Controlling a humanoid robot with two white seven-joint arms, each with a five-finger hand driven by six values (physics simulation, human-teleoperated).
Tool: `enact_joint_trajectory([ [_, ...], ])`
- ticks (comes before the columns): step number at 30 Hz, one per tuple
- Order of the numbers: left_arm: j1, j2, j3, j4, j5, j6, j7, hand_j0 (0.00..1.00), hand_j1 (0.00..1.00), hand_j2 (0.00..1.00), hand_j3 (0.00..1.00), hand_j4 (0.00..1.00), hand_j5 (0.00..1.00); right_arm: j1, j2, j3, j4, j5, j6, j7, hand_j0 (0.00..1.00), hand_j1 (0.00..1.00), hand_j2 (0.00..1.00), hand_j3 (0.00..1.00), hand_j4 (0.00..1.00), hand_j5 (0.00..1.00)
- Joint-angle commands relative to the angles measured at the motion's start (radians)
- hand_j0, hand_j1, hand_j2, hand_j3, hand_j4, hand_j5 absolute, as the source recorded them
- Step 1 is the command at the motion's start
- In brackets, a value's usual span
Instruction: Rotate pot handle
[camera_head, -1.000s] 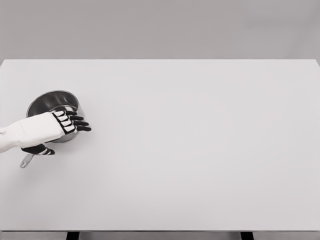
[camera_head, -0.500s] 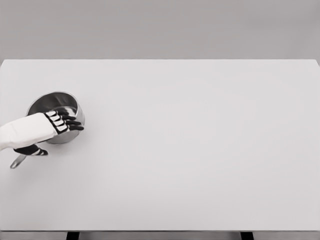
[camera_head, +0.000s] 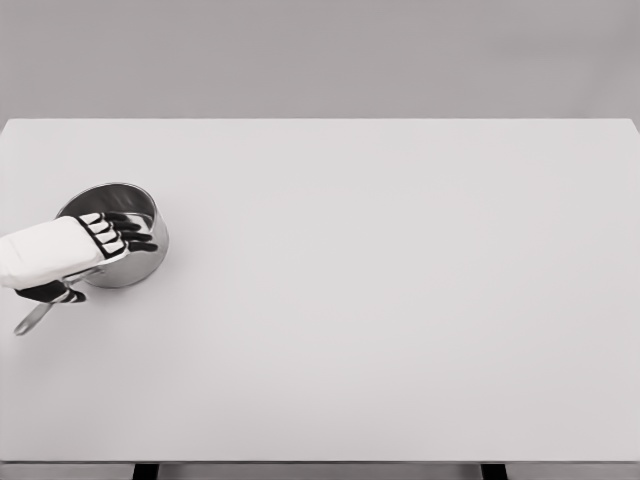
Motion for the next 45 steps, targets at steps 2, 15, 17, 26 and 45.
enact_joint_trajectory([
  [2,0.000,0.007,0.002,0.003,0.008,0.001,0.001,1.00,1.00,1.00,1.00,1.00,1.00,0.000,0.000,0.000,0.000,0.000,0.000,0.000,1.00,1.00,1.00,1.00,1.00,1.00],
  [15,0.000,0.008,0.003,0.032,0.000,0.001,0.002,1.00,1.00,1.00,1.00,1.00,1.00,0.000,0.000,0.000,0.000,0.000,0.000,0.000,1.00,1.00,1.00,1.00,1.00,1.00],
  [17,0.000,0.008,0.012,0.035,0.000,0.001,0.002,1.00,1.00,1.00,1.00,1.00,1.00,0.000,0.000,0.000,0.000,0.000,0.000,0.000,1.00,1.00,1.00,1.00,1.00,1.00],
  [26,0.000,0.019,0.012,0.046,0.000,0.001,0.002,1.00,1.00,1.00,1.00,1.00,1.00,0.000,0.000,0.000,0.000,0.000,0.000,0.000,1.00,1.00,1.00,1.00,1.00,1.00],
  [45,0.000,0.042,0.023,0.037,0.042,0.001,0.005,1.00,1.00,1.00,1.00,1.00,1.00,0.000,0.000,0.000,0.000,0.000,0.000,-0.001,1.00,1.00,1.00,1.00,1.00,1.00],
])
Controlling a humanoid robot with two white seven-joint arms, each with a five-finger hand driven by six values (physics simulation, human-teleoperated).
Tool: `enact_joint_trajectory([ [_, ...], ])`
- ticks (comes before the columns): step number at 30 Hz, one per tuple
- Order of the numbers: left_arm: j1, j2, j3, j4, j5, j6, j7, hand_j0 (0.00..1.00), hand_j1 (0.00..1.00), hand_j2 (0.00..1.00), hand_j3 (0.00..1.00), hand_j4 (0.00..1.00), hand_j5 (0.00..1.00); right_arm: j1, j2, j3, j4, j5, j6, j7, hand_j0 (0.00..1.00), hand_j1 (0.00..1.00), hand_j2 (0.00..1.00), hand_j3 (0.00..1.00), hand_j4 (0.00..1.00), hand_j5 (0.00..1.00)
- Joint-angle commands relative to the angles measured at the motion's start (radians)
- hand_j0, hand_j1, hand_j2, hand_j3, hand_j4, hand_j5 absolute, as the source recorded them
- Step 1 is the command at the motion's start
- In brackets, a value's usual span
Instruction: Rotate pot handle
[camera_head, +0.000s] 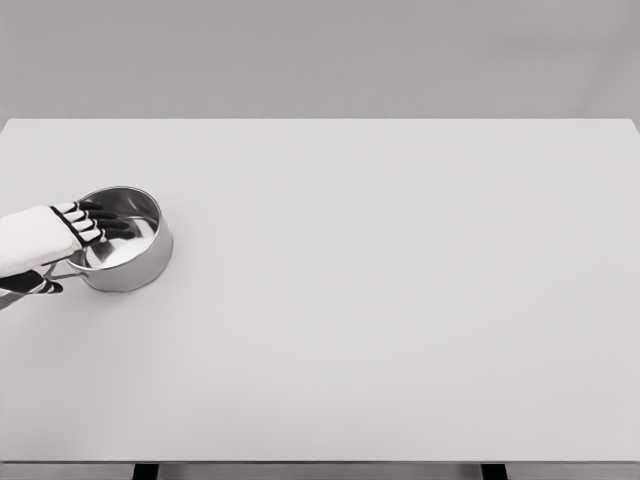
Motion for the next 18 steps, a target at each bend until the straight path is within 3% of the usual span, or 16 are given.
enact_joint_trajectory([
  [1,0.002,0.008,0.000,-0.001,0.029,0.001,0.001,1.00,1.00,1.00,1.00,1.00,1.00,0.000,0.000,0.000,0.000,0.000,-0.001,0.001,1.00,1.00,1.00,1.00,1.00,1.00],
  [12,0.063,0.031,0.048,-0.024,0.123,0.001,0.012,1.00,1.00,1.00,1.00,1.00,1.00,0.000,0.000,0.000,0.000,0.000,-0.001,0.001,1.00,1.00,1.00,1.00,1.00,1.00],
  [14,0.074,0.028,0.054,-0.021,0.123,0.001,0.072,1.00,1.00,1.00,1.00,1.00,1.00,0.000,0.000,0.000,0.000,0.000,0.000,0.001,1.00,1.00,1.00,1.00,1.00,1.00],
  [18,0.081,0.025,0.057,-0.023,0.117,0.001,0.087,1.00,1.00,1.00,1.00,1.00,1.00,0.000,0.000,0.000,0.000,0.000,0.000,0.001,1.00,1.00,1.00,1.00,1.00,1.00],
])
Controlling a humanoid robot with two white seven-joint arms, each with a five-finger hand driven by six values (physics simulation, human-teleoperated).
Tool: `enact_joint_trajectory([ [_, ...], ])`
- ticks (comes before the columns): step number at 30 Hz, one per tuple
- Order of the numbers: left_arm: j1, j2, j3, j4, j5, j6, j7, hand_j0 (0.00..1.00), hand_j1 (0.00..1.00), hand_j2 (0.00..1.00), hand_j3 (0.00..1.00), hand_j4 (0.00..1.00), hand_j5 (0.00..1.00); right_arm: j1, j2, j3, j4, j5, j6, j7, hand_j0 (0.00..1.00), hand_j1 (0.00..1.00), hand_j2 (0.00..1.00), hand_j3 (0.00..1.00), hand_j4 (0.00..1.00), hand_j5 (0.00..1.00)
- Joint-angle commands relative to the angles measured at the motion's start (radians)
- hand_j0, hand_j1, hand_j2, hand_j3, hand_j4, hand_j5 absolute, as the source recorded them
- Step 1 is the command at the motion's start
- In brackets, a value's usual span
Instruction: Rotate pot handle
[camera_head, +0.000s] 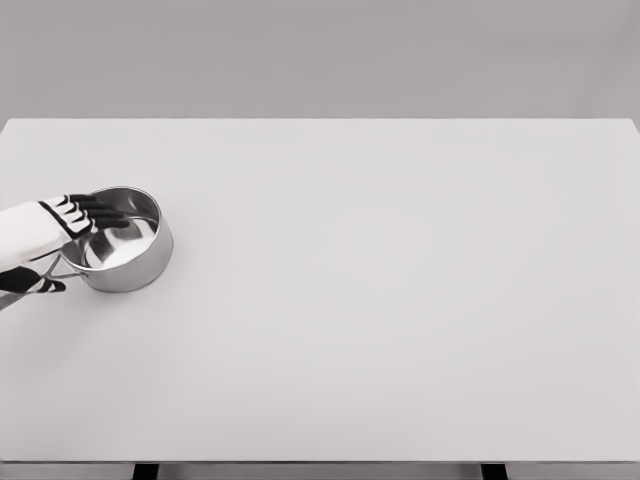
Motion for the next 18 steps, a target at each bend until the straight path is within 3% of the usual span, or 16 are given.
enact_joint_trajectory([
  [1,0.003,-0.001,0.005,-0.001,0.006,0.001,0.015,1.00,1.00,1.00,1.00,1.00,1.00,0.000,0.000,0.000,0.000,0.000,-0.001,0.000,1.00,1.00,1.00,1.00,1.00,1.00],
  [7,0.044,0.003,0.014,-0.001,0.000,0.001,0.024,1.00,1.00,1.00,1.00,1.00,1.00,0.000,0.000,0.000,0.000,0.000,0.000,0.000,1.00,1.00,1.00,1.00,1.00,1.00],
  [14,0.132,-0.007,0.110,0.003,-0.043,0.001,0.033,1.00,1.00,1.00,1.00,1.00,1.00,0.000,0.000,0.000,0.000,0.000,0.000,0.000,1.00,1.00,1.00,1.00,1.00,1.00],
  [18,0.135,-0.017,0.119,0.003,-0.065,0.001,0.033,1.00,1.00,1.00,1.00,1.00,1.00,0.000,0.000,0.000,0.000,0.000,0.000,0.000,1.00,1.00,1.00,1.00,1.00,1.00],
])
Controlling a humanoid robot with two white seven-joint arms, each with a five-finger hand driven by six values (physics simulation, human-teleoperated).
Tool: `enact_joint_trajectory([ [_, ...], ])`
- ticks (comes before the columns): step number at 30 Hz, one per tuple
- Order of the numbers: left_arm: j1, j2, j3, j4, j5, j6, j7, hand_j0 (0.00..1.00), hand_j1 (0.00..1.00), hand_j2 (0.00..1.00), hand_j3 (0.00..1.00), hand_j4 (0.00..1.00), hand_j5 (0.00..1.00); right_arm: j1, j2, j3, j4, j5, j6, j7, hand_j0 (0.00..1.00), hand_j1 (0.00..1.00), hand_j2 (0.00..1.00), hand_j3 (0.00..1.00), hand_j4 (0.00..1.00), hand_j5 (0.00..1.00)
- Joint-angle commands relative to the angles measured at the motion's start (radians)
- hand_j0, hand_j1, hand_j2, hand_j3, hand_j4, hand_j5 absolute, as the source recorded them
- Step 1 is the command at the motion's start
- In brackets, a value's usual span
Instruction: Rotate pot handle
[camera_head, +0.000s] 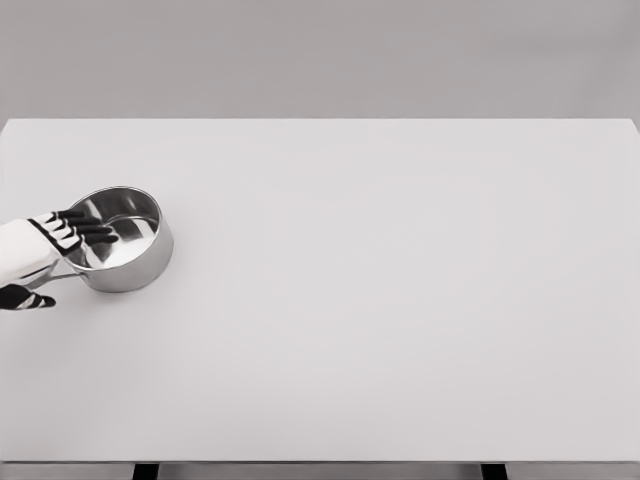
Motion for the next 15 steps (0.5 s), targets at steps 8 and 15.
enact_joint_trajectory([
  [8,0.014,-0.026,0.018,0.001,-0.077,0.000,0.005,1.00,1.00,1.00,1.00,1.00,1.00,0.000,0.000,0.000,0.000,0.000,0.000,0.000,1.00,1.00,1.00,1.00,1.00,1.00],
  [15,0.029,-0.043,0.056,0.020,-0.097,0.000,0.005,1.00,1.00,1.00,1.00,1.00,1.00,0.000,0.000,0.000,0.000,0.000,0.000,-0.001,1.00,1.00,1.00,1.00,1.00,1.00],
])
